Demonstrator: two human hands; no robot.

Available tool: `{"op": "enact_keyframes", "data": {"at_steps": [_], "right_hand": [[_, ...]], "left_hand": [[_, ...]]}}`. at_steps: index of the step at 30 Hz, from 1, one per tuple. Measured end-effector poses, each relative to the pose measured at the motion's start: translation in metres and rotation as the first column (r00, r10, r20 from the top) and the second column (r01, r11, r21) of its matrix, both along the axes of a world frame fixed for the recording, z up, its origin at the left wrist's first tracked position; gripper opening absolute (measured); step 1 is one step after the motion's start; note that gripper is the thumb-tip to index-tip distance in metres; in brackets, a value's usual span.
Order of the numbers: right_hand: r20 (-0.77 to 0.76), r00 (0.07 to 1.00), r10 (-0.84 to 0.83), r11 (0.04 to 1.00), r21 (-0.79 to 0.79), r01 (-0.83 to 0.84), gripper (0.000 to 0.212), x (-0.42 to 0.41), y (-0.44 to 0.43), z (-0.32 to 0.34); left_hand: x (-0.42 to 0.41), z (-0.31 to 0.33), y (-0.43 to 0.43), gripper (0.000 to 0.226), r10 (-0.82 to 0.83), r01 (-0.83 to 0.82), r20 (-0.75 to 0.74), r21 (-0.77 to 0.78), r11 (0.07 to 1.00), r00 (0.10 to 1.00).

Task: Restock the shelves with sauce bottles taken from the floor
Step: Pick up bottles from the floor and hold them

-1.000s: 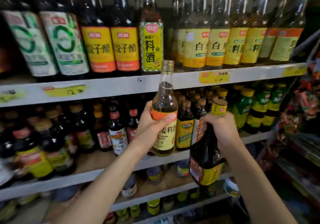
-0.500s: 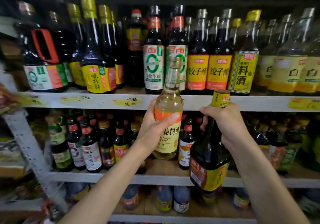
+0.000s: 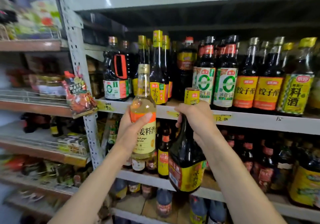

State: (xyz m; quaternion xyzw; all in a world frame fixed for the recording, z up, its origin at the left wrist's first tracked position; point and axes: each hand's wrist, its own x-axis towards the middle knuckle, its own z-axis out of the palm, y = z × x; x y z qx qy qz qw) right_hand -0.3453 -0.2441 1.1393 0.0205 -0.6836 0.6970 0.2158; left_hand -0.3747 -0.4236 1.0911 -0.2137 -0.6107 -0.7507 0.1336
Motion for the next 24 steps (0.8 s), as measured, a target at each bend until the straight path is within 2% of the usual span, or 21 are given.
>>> {"op": "enact_keyframes", "data": {"at_steps": [5,8,13,19,24], "right_hand": [[-0.010,1.000,-0.029,0.998,0.062,0.029,0.027,-0.024,-0.068,0.030],[-0.044,0.996,-0.076,0.991,0.104,0.080,0.025,-0.049,-0.104,0.051],[-0.042,0.977,-0.209,0.969,0.129,0.212,0.022,-0.091,-0.144,0.078],[-0.017,0.928,-0.371,0.918,0.145,0.370,0.024,-0.121,-0.172,0.095],[-0.051,0.900,-0.432,0.895,0.096,0.435,0.019,-0.138,-0.184,0.114]], "left_hand": [[-0.021,0.012,-0.061,0.039,0.044,-0.044,-0.010,0.047,0.998,0.999],[-0.042,0.026,-0.096,0.046,0.035,-0.033,-0.044,0.028,0.999,0.998],[-0.085,0.048,-0.146,0.041,-0.027,0.025,-0.086,-0.018,1.000,0.996],[-0.122,0.091,-0.172,0.055,-0.098,0.093,-0.104,-0.048,0.995,0.990],[-0.144,0.113,-0.178,0.055,-0.125,0.120,-0.127,-0.047,0.992,0.984]]}}
